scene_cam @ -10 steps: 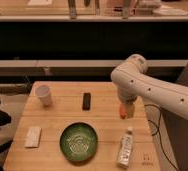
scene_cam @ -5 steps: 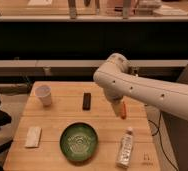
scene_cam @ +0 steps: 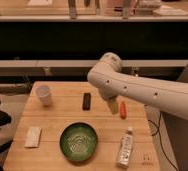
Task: Place the white sponge in the ceramic bowl
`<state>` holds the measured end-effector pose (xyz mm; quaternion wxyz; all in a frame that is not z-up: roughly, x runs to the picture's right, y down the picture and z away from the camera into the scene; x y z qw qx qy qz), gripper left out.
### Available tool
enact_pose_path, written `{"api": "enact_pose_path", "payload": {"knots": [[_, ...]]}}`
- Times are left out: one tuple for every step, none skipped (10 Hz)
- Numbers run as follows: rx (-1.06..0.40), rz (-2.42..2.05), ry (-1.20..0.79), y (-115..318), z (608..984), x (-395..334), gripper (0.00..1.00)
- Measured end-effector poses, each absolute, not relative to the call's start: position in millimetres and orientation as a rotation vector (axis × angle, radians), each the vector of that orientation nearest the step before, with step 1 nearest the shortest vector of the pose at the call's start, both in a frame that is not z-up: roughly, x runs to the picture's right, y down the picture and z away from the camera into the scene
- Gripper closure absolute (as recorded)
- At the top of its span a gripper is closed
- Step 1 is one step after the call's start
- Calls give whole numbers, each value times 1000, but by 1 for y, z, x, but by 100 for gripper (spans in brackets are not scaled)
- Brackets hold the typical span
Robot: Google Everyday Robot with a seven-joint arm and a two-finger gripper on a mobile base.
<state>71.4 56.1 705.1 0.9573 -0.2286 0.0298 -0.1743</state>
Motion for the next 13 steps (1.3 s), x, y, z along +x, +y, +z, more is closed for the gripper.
{"api": "enact_pose_path", "payload": {"knots": [[-459,-368,54,55,705,68,20],[-452,-389,42,53,706,65,20],[-447,-397,32,52,707,64,20],[-441,-413,16,49,710,55,20],[-436,-427,2,49,711,46,20],[-435,-440,-9,48,712,40,20],[-433,-454,-20,48,712,31,20],[-427,-478,-37,48,713,21,20],[-423,-497,-50,47,715,17,20],[-418,-519,-66,45,716,14,20],[-417,-531,-72,45,718,10,20],[-414,-542,-79,44,718,3,20],[-410,-558,-85,44,719,-6,20]]}}
